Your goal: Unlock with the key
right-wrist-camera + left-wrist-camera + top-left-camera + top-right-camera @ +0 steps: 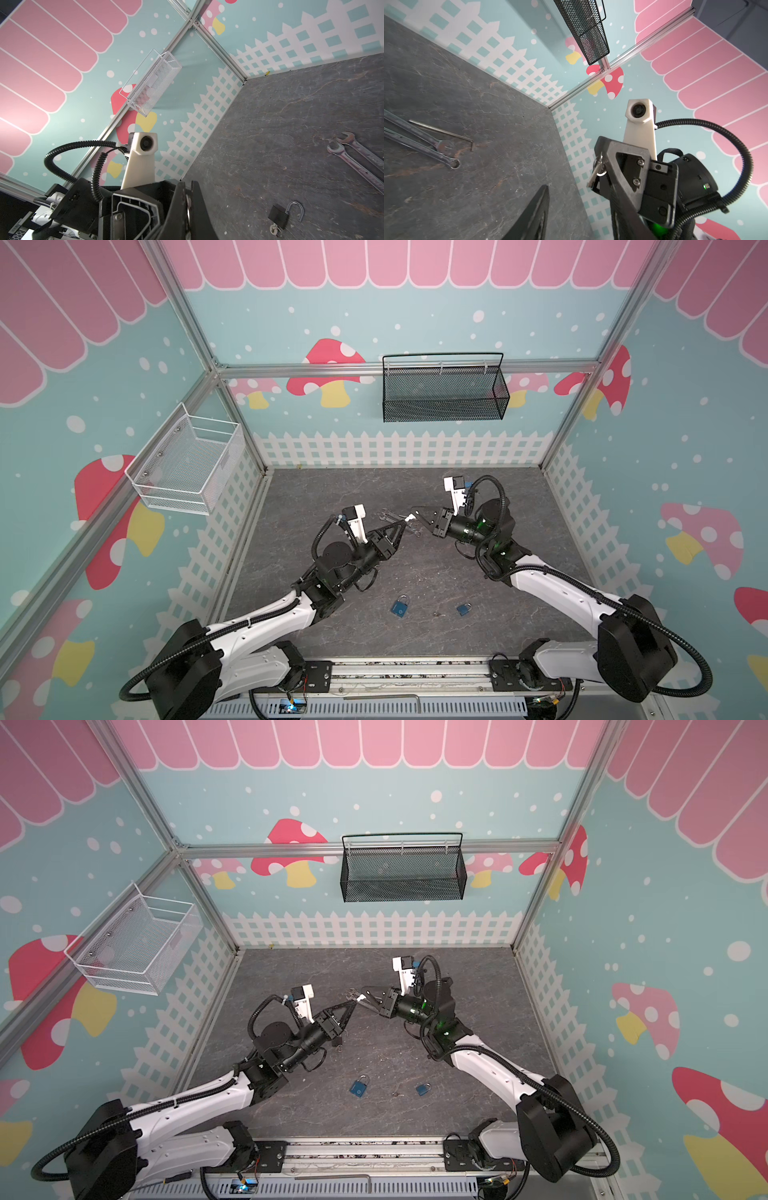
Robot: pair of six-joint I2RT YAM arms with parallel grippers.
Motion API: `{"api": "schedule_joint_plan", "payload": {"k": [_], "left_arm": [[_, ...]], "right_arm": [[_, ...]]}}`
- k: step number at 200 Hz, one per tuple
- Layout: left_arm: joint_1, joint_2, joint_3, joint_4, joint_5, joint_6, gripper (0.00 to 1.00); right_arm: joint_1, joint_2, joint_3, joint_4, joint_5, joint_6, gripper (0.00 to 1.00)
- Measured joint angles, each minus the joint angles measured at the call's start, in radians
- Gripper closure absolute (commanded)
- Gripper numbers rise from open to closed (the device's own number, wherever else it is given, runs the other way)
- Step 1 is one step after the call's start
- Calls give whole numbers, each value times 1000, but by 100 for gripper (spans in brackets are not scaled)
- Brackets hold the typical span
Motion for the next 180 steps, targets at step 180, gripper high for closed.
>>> {"api": "schedule_joint_plan", "payload": {"k": [180], "left_arm": [[-14,84,14,205,-20,-61,95]], "right_arm": [[14,11,-36,126,22,77,100]]}}
